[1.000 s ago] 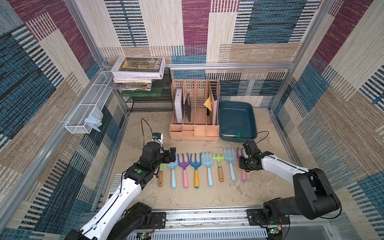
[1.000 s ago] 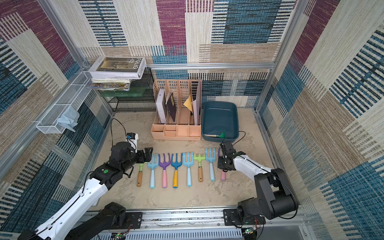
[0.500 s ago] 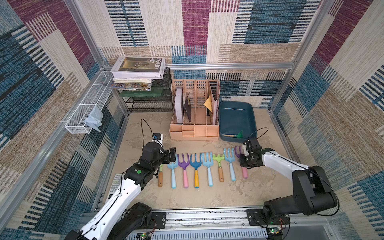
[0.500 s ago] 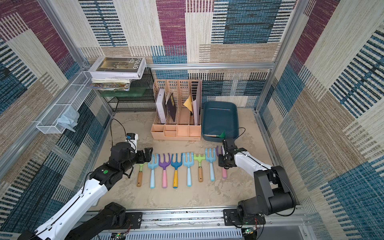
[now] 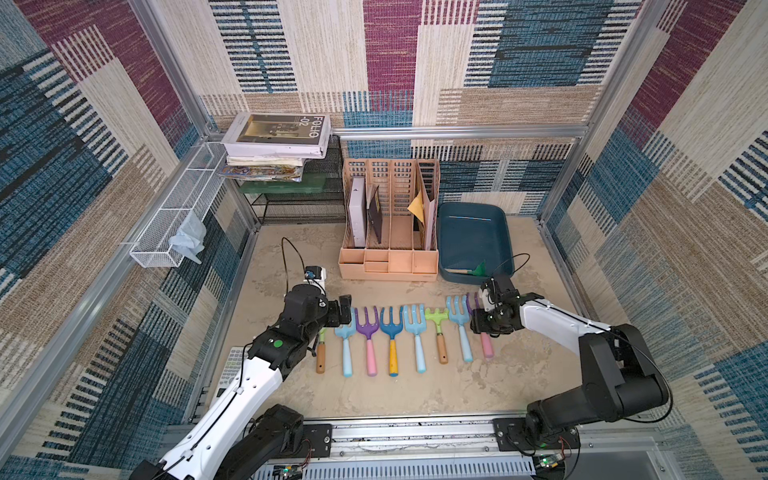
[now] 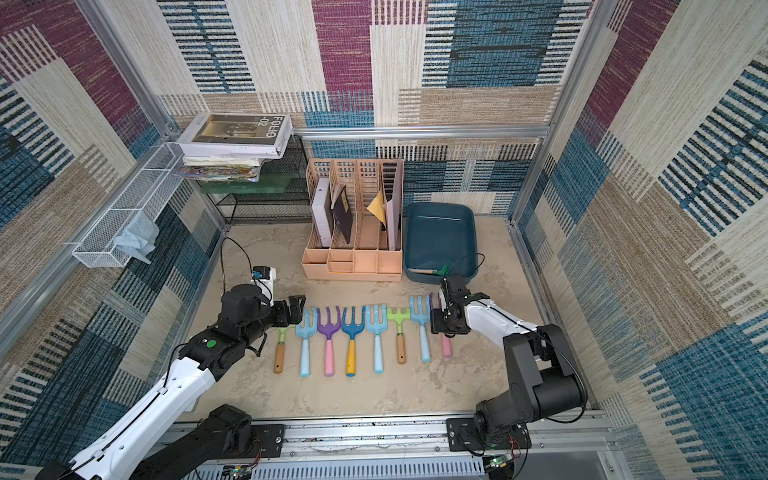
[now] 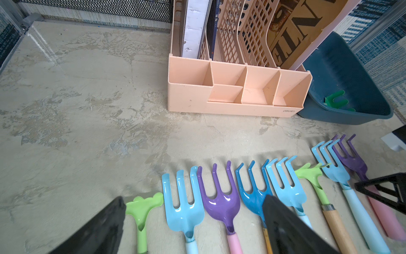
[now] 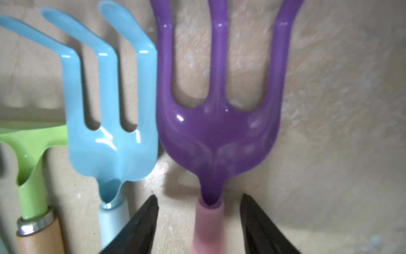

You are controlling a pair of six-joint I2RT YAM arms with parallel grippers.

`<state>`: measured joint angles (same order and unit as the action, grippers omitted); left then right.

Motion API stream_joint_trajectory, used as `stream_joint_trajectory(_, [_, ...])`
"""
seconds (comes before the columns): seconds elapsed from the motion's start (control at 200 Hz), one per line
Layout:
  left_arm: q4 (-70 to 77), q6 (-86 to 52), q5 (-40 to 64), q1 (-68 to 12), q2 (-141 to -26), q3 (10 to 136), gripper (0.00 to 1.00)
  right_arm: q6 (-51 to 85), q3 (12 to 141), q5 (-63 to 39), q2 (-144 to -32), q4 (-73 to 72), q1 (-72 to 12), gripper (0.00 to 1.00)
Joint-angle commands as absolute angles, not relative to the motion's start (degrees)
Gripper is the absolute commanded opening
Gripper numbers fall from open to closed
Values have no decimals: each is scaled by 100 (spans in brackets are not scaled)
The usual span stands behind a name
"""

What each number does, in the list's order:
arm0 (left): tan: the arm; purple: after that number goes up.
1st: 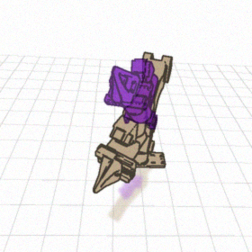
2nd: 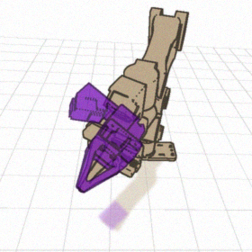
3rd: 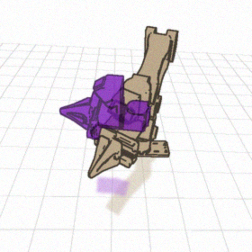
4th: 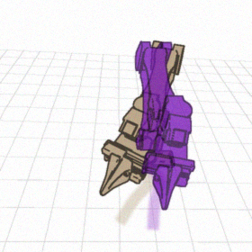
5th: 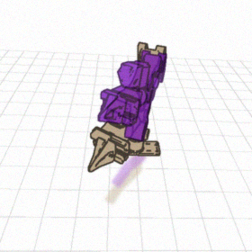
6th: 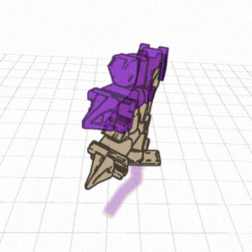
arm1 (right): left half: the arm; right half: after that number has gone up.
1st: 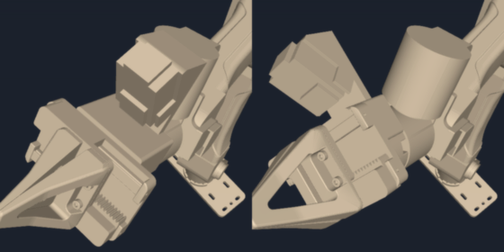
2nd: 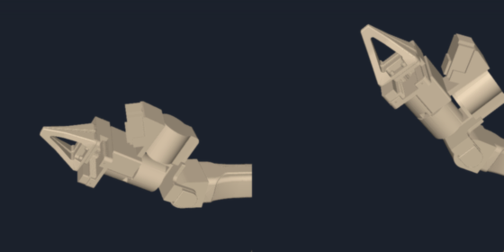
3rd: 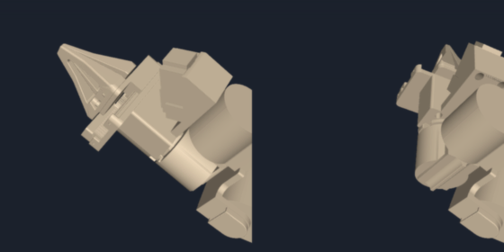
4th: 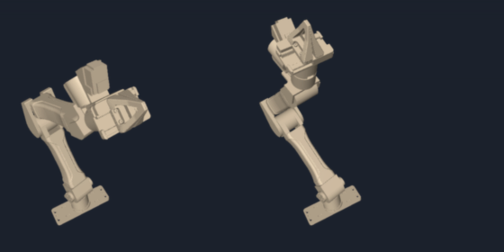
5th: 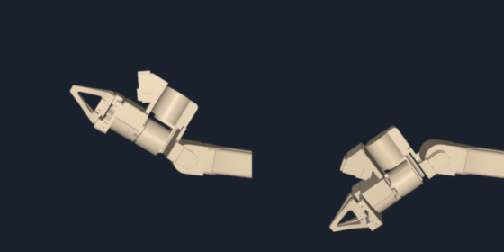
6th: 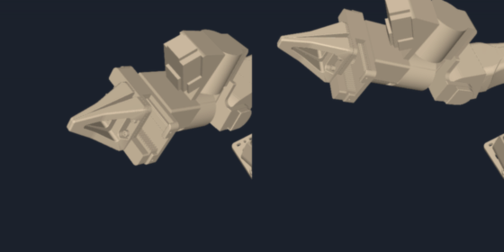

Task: Take the hand rake out of the storage box
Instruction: Place the rake at the center of the board.

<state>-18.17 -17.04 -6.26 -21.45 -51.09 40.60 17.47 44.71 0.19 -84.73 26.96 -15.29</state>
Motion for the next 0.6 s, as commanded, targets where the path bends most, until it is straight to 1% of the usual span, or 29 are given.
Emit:
stream_joint_trajectory(0.0, [-1731,-1670,-660,-2140,-5117,4052,99,1873,4851,219,-8329,3116,-1529,63])
stream_joint_trajectory(0.095, [-1716,-1677,-642,-2138,-5137,4052,99,2023,5421,168,-8005,3054,-1538,64])
stream_joint_trajectory(0.175, [-1704,-1672,-602,-2142,-5157,4061,99,2189,5756,330,-7859,2538,-1529,67])
stream_joint_trajectory(0.235, [-1697,-1685,-585,-2142,-5159,4064,99,2229,5931,545,-8020,2065,-1512,68])
stream_joint_trajectory(0.315, [-1696,-1685,-568,-2142,-5149,4062,99,2249,6391,755,-8632,1814,-1381,67])
stream_joint_trajectory(0.451, [-1703,-1680,-577,-2142,-5123,4061,99,2140,7739,1052,-10164,2424,-1100,65])
stream_joint_trajectory(0.506, [-1710,-1683,-578,-2142,-5124,4056,99,2157,8047,1237,-10641,2530,-1028,63])
stream_joint_trajectory(0.596, [-1692,-1675,-575,-2142,-5145,4065,99,2121,8315,1089,-11137,2467,-886,60])
